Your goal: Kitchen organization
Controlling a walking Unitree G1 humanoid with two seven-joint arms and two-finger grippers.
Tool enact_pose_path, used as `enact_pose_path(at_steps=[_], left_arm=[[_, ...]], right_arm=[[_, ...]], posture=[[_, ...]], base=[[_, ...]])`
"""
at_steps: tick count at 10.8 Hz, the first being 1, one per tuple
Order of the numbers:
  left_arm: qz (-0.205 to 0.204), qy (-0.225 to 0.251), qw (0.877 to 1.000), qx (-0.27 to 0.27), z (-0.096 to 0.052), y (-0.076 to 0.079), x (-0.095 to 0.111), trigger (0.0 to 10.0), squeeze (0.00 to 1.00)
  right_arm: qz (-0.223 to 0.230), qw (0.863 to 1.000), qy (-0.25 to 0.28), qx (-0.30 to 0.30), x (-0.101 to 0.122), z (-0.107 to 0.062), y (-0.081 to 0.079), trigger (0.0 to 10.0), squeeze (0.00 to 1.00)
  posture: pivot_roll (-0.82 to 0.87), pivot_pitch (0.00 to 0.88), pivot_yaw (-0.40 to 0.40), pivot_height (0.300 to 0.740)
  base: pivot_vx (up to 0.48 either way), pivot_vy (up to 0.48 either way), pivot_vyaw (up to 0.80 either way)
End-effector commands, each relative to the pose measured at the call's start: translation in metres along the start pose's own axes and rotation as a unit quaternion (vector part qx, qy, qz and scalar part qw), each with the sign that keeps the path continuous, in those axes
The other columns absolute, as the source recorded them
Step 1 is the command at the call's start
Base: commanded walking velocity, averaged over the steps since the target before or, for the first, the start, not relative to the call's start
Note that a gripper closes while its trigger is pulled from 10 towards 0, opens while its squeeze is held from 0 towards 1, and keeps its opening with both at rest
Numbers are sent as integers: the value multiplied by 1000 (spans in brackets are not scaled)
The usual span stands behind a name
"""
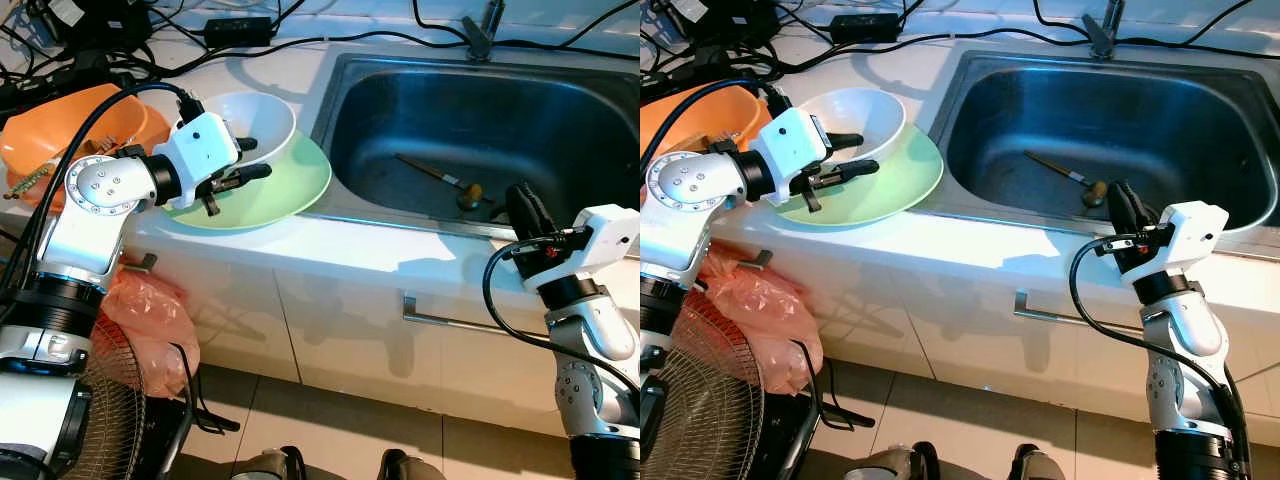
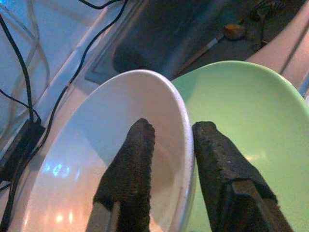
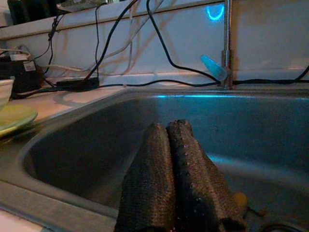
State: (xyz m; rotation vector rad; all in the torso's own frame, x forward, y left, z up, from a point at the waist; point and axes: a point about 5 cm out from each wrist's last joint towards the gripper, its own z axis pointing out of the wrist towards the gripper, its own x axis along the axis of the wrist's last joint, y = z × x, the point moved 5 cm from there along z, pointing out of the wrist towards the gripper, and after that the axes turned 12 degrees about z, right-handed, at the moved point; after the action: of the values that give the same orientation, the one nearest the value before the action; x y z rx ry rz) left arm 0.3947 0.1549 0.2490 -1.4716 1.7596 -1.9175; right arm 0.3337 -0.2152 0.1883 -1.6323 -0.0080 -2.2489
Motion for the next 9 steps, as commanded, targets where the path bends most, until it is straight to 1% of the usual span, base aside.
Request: enact_pose_path(at_steps=[1,9], left_arm=[[13,0,1000,-7,0,-3,3,0,0],[27,3,1000,2,4,-2,4,0,0]], right_arm=[[20,998,-50,-18,-28,-9,3,10000,0],[19,998,-53,-21,-30,-9,4,10000,0]], posture=[[40,162,102,740],[42,162,99,740]], base=[[0,0,0],[0,0,0]])
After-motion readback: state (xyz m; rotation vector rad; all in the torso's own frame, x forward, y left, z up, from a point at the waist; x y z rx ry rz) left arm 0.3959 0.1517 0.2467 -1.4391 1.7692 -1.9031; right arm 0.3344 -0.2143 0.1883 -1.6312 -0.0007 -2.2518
